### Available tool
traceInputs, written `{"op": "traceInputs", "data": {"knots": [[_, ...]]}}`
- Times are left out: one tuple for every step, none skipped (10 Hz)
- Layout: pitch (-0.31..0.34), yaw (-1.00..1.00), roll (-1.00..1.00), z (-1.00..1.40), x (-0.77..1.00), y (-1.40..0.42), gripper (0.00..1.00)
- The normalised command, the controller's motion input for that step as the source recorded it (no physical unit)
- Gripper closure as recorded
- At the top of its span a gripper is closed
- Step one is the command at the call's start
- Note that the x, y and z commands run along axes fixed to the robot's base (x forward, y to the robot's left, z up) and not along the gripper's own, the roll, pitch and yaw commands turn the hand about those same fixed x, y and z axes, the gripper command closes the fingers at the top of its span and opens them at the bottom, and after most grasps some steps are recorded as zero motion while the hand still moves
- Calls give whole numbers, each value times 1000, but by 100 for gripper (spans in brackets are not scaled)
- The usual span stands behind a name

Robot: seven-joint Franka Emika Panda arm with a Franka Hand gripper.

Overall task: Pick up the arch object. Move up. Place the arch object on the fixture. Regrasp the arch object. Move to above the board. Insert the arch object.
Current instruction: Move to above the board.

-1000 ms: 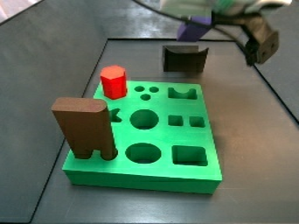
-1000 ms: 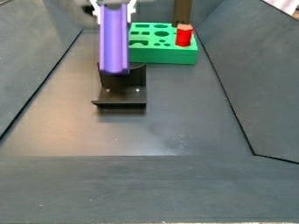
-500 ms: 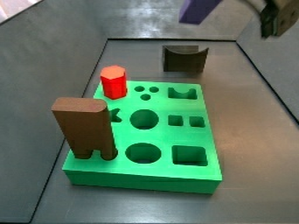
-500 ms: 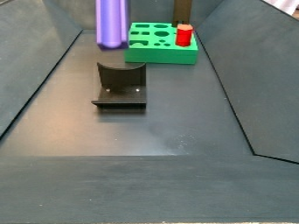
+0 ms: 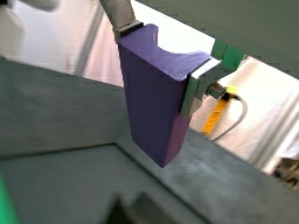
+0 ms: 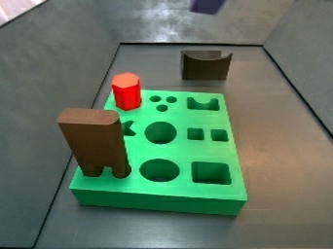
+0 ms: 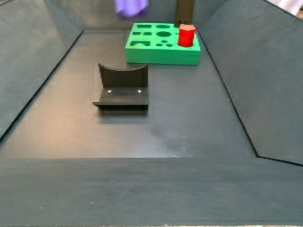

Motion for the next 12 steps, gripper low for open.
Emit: {"op": "traceInputs", "data": {"knots": [[-100, 10, -1000, 723, -1000, -924, 100], [-109, 5, -1000, 719, -1000, -910, 100], [-116, -4, -1000, 545, -779, -651, 100], [-115, -11, -1000, 354, -532, -408, 100], [-118, -17, -1000, 144, -268, -143, 100], [-118, -25, -1000, 68, -161, -62, 100], [-123, -31, -1000, 54, -118, -21, 100], [-136, -38, -1000, 32, -104, -3, 100], [-156, -34, -973, 11, -90, 27, 100], [-138, -31, -753, 15, -82, 30, 100], [-116, -23, -535, 3, -74, 34, 100], [-89, -16, -357, 2, -59, 22, 100]]}}
